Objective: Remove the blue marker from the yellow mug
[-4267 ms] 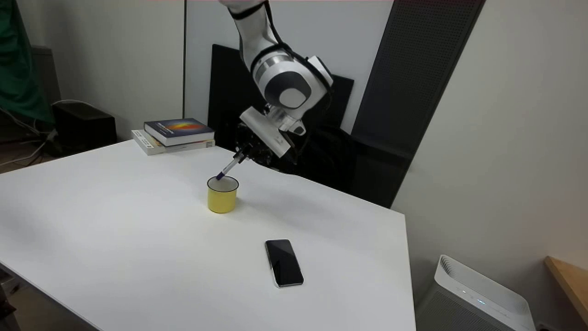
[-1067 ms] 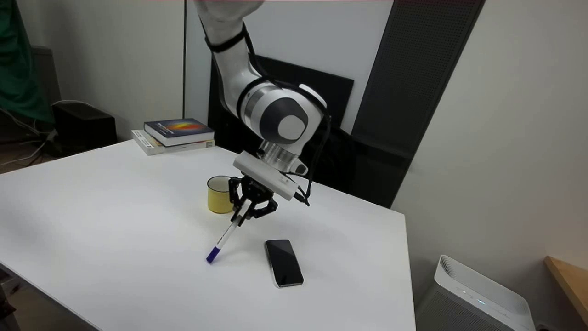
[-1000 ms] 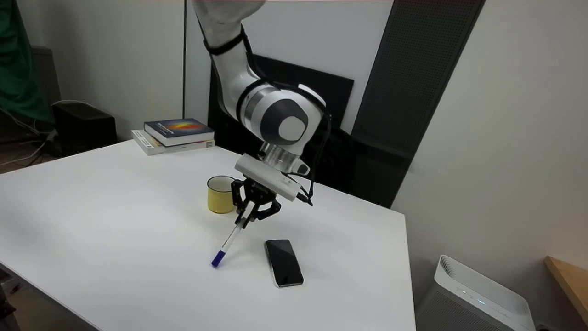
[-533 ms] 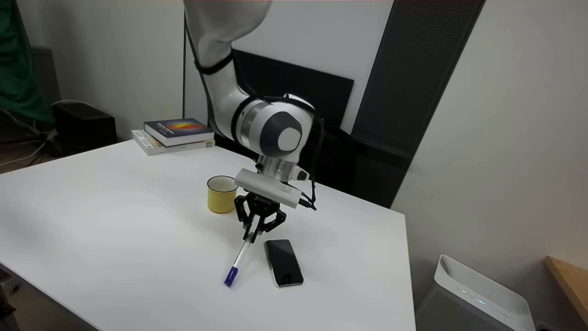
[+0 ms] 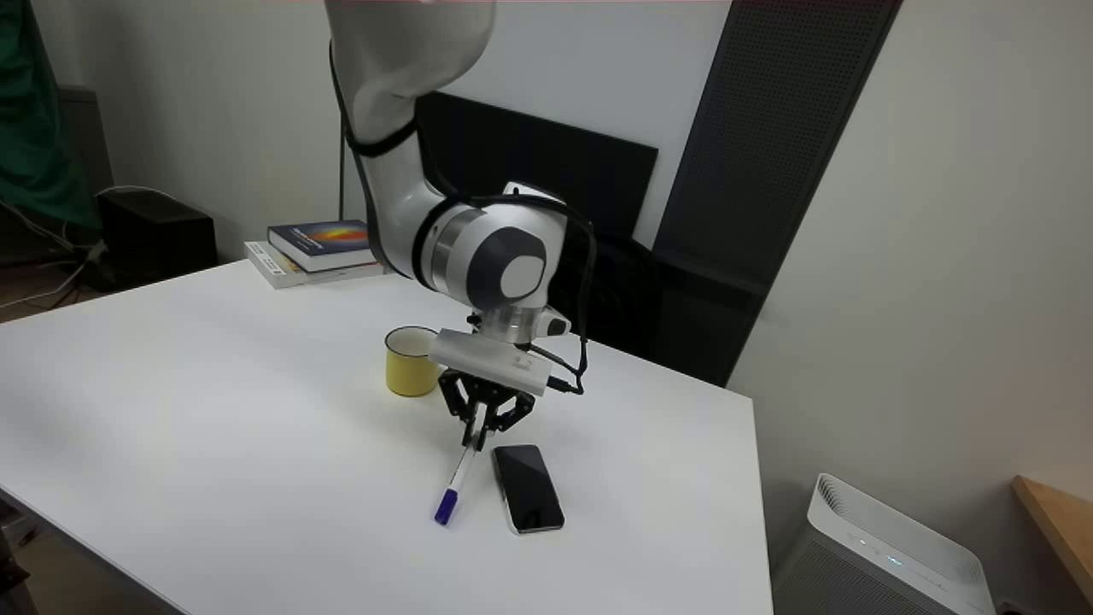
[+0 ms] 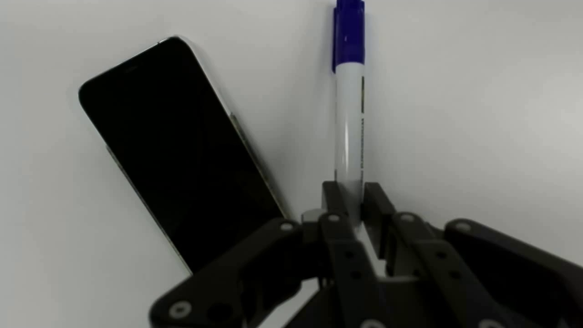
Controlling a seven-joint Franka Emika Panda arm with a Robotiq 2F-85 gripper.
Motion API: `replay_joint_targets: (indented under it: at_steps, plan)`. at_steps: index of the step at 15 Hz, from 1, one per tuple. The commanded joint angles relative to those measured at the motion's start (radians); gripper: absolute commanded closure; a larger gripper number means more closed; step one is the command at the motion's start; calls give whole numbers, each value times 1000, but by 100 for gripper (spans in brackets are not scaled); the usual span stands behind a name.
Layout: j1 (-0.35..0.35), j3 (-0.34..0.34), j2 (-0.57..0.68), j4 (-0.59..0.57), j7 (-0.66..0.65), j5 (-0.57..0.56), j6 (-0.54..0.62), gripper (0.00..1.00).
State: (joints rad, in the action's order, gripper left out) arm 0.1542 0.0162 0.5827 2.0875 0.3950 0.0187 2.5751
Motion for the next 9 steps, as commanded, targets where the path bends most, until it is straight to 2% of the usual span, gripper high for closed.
replay_joint_targets:
  at_steps: [1, 2, 4, 9]
  plan:
    - [-7, 6, -4, 30, -57, -31, 63, 96]
    - [-8, 7, -2, 33, -61, -33, 68, 58]
    - [-9, 9, -1, 38, -65, -34, 73, 50]
    - [-6, 7, -7, 37, -68, -45, 58, 17]
